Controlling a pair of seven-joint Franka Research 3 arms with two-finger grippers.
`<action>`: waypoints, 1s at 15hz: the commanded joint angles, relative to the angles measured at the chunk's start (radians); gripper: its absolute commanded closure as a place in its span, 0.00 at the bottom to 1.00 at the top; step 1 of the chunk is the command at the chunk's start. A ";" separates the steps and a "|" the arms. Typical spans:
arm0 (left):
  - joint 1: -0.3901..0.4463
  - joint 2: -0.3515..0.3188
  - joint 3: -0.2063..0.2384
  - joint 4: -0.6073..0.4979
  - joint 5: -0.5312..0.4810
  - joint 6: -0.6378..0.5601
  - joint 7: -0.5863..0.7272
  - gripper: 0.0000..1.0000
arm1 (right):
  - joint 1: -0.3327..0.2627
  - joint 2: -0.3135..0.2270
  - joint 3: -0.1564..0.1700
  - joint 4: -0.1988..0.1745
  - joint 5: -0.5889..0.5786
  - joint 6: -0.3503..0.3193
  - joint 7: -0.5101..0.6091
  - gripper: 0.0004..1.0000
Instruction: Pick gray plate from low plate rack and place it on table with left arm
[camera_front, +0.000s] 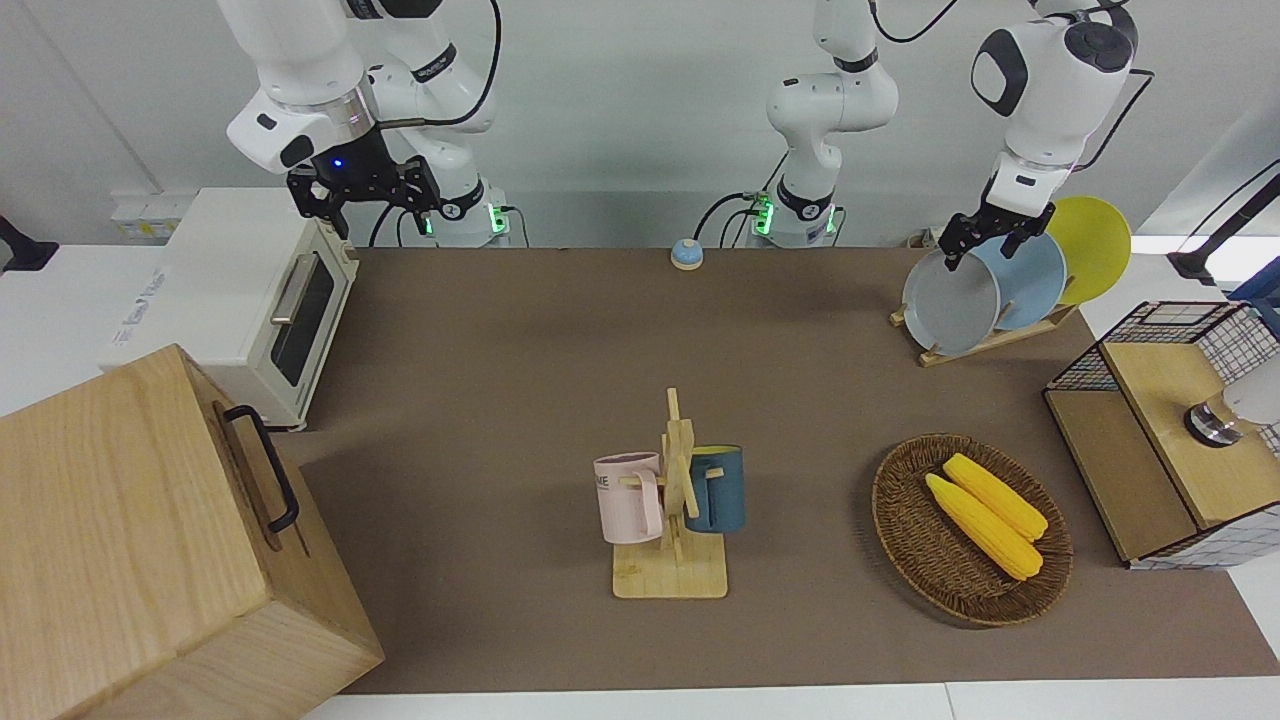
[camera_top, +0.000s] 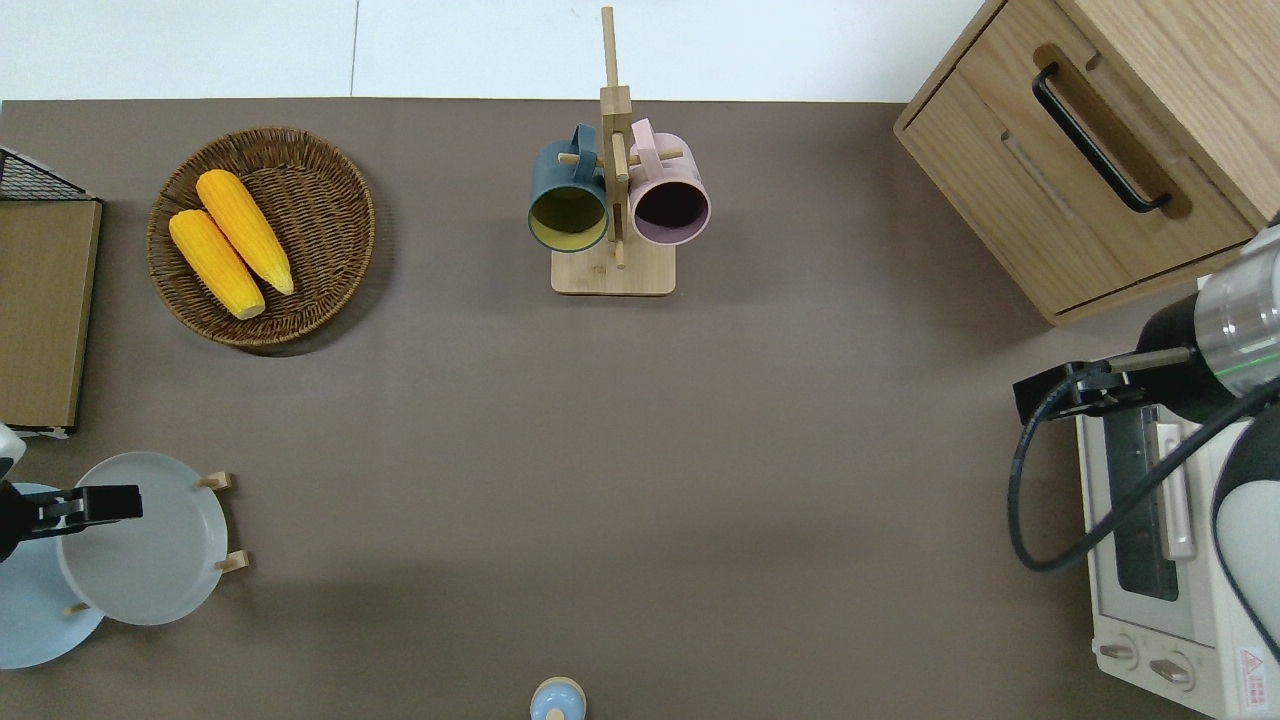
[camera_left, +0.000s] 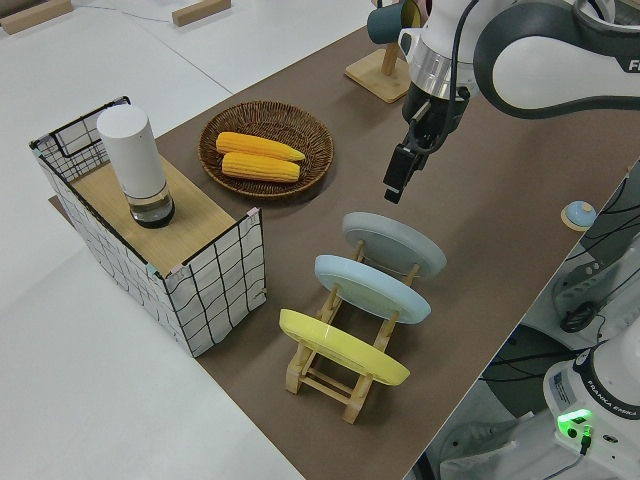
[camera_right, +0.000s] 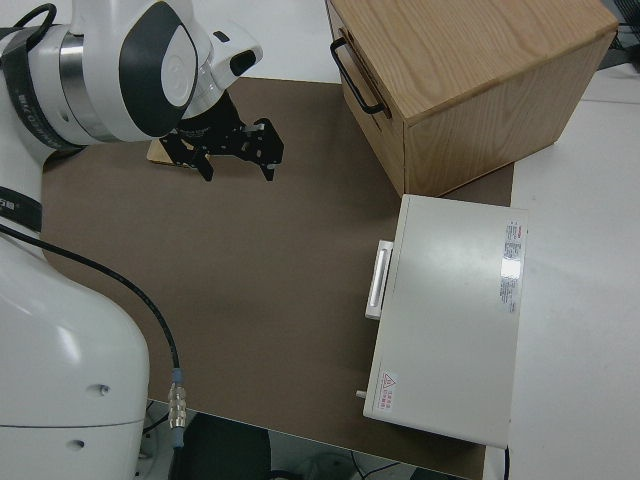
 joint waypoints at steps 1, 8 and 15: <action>0.028 -0.035 -0.002 -0.069 0.038 0.060 -0.010 0.01 | -0.024 -0.002 0.020 0.007 -0.006 -0.011 0.012 0.02; 0.062 -0.024 -0.004 -0.136 0.068 0.132 -0.011 0.04 | -0.024 -0.004 0.022 0.007 -0.006 -0.011 0.012 0.02; 0.065 -0.001 -0.004 -0.155 0.068 0.154 -0.011 0.24 | -0.024 -0.002 0.022 0.007 -0.006 -0.011 0.012 0.02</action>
